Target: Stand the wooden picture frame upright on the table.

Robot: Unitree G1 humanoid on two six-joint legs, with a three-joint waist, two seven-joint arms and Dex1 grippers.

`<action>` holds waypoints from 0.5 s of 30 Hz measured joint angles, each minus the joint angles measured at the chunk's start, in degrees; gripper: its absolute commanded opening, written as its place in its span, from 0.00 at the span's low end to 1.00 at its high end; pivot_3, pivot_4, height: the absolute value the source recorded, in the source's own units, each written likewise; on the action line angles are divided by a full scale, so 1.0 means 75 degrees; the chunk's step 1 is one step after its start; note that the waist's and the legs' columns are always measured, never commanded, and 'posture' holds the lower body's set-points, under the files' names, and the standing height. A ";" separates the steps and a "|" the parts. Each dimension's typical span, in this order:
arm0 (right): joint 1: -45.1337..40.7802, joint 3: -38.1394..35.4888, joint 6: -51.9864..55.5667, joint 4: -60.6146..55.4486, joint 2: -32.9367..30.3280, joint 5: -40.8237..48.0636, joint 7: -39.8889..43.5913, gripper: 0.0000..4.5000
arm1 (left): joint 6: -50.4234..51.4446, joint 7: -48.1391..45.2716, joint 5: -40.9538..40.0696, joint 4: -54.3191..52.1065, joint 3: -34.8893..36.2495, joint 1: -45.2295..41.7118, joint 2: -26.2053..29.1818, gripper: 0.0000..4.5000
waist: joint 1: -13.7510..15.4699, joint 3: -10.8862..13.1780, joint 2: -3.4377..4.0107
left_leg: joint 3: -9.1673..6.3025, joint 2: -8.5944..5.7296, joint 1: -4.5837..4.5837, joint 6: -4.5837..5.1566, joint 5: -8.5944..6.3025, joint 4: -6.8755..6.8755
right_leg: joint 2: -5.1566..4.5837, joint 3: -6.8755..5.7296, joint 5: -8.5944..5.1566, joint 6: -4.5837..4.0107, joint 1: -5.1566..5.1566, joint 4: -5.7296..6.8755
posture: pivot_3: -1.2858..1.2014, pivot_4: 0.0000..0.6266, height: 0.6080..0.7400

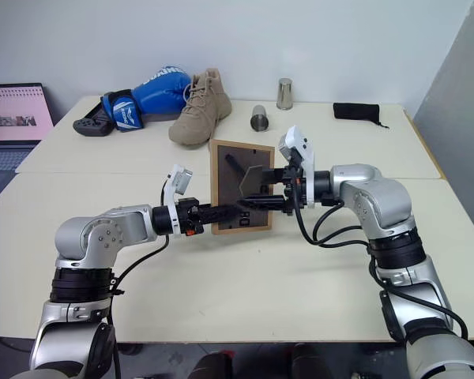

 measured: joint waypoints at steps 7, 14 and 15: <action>0.0536 0.0003 -0.1162 0.0795 -0.0831 -0.0704 0.0176 0.83 | 0.0590 0.0411 -0.0466 -0.0151 0.0382 0.0215 -0.0016 0.29 | 0.0001 0.0000 -0.0001 | 0.0002 -0.0001 -0.0002 0.0000 0.0000 0.0000 | -0.0001 0.0002 0.0000 0.0000 0.0001 -0.0005 | 0.52 0.24 1.00; 0.1001 0.0032 -0.4158 0.1439 -0.1399 -0.1953 0.0370 0.83 | 0.2348 0.1161 -0.1798 -0.0346 0.1679 0.0286 -0.0429 0.29 | -0.0026 0.0000 -0.0001 | 0.0003 0.0001 0.0004 0.0000 0.0000 0.0000 | 0.0000 0.0003 -0.0001 0.0002 0.0001 -0.0003 | 0.52 0.24 1.00; 0.1011 0.0088 -0.4967 0.1653 -0.1398 -0.2232 0.0336 0.83 | 0.2655 0.1294 -0.1976 -0.0368 0.1837 0.0320 -0.0511 0.29 | -0.0038 0.0000 -0.0001 | 0.0003 0.0001 0.0005 0.0000 0.0000 0.0000 | 0.0001 0.0004 -0.0001 0.0002 0.0001 -0.0002 | 0.52 0.24 1.00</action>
